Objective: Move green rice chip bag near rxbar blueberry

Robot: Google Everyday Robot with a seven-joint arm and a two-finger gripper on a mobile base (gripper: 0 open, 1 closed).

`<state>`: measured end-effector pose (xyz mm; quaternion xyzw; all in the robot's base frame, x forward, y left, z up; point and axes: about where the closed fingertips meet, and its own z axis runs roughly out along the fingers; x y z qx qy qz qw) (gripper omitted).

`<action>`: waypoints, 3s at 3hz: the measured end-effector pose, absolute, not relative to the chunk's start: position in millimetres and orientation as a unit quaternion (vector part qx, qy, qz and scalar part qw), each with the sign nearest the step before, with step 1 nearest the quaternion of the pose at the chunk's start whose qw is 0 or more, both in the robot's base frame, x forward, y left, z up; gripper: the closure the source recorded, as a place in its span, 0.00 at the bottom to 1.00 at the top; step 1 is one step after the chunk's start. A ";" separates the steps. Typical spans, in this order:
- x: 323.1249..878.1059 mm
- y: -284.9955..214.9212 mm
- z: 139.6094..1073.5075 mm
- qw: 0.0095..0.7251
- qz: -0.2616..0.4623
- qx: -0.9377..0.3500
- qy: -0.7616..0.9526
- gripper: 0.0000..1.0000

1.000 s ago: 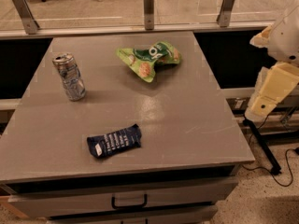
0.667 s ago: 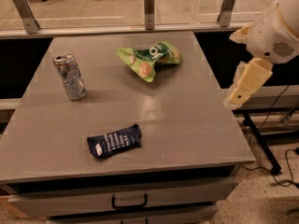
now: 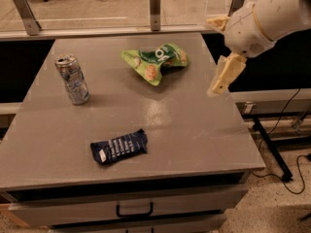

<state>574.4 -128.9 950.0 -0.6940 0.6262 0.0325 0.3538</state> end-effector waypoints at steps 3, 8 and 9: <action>603.5 -103.3 950.6 0.361 -0.006 -0.746 0.560 0.00; 778.2 85.3 876.5 0.319 0.003 -0.848 0.424 0.64; 783.4 104.4 869.0 0.313 0.023 -0.856 0.410 0.88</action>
Offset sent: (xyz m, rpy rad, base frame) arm 0.0031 0.0039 -0.0013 -0.0311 -0.0533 0.0799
